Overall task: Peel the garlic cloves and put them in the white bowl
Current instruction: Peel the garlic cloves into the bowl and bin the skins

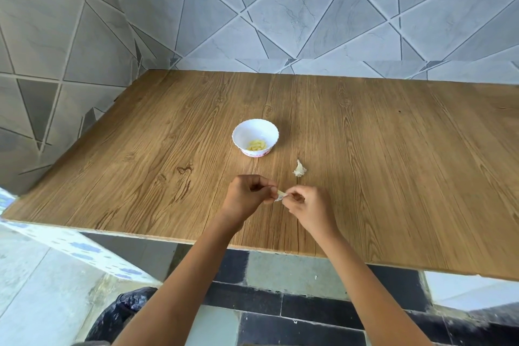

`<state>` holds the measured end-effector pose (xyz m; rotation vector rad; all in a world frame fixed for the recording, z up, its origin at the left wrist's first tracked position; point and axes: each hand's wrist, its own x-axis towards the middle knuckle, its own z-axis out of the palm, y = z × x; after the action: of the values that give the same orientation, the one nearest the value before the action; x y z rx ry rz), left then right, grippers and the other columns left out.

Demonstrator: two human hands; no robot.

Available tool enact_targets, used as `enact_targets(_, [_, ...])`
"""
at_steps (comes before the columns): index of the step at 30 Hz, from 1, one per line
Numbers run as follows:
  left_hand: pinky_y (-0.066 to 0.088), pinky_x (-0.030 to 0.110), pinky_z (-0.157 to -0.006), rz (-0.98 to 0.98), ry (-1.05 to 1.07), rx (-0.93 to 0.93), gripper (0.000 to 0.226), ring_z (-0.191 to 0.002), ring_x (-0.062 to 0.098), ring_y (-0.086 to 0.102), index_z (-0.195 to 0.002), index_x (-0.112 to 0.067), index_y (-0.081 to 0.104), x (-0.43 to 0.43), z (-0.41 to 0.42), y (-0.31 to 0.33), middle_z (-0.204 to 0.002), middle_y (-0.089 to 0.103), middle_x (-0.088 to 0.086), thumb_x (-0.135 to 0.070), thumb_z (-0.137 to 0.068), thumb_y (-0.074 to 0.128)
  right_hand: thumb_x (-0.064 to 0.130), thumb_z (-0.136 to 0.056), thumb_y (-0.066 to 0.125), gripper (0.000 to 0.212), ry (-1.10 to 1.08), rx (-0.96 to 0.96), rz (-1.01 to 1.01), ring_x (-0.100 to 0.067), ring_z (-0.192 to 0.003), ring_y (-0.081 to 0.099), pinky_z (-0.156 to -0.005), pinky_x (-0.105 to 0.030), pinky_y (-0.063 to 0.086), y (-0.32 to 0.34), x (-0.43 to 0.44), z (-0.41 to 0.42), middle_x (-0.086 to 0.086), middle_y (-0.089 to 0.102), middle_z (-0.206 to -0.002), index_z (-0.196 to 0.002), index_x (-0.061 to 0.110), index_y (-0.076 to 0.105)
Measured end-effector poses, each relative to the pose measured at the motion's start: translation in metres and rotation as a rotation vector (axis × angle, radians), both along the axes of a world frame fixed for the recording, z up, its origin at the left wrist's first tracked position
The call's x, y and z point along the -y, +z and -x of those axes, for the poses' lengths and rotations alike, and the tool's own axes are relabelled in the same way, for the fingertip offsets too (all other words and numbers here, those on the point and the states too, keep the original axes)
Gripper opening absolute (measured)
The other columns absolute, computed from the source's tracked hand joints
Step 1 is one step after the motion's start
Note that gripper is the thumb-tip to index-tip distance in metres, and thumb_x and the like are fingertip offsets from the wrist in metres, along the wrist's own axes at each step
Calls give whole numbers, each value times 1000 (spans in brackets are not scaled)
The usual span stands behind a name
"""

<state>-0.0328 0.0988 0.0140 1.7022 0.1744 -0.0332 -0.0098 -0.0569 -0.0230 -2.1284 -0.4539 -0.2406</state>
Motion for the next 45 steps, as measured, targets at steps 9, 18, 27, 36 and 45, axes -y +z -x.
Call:
enact_targets(9, [50, 13, -57, 167, 7, -24, 9, -64, 7, 66, -92, 3, 67, -6, 1, -1, -77, 70, 9, 5, -85, 62, 4, -88, 55, 25, -12, -448, -304, -12, -51, 57, -49, -23, 47, 6, 0, 3, -2, 62, -59, -66, 9, 65])
enact_targets(18, [55, 20, -70, 106, 17, -27, 11, -72, 14, 65, -88, -1, 68, -8, 0, -1, -82, 69, 11, 7, -81, 66, 16, -78, 75, 11, -19, -173, -104, 0, -65, 57, -60, -10, 44, -1, 3, 4, 10, 65, -74, -88, 14, 71])
enact_targets(27, [56, 21, -69, 127, -65, -18, 7, -71, 9, 67, -91, -5, 67, -6, 0, -2, -74, 68, 3, 0, -86, 64, 10, -92, 59, 14, 111, -515, -411, -3, -57, 57, -53, -18, 46, 9, 1, 6, 1, 66, -68, -82, 11, 68])
enact_targets(36, [52, 18, -62, 26, 13, -2, 8, -66, 11, 66, -86, -4, 67, -4, 0, -4, -74, 67, 11, 3, -86, 63, 22, -97, 51, 38, -47, -333, -141, -6, -43, 39, -44, -21, 30, 8, 0, 7, 8, 44, -48, -59, 17, 48])
enact_targets(45, [42, 25, -62, -637, 446, -20, 9, -77, 21, 64, -84, -19, 73, -56, -24, -15, -75, 67, -2, -15, -78, 68, 39, -88, 41, 52, -173, 153, 450, -29, -115, 59, -100, -46, 42, -30, 18, 18, -12, 65, -120, -119, 3, 63])
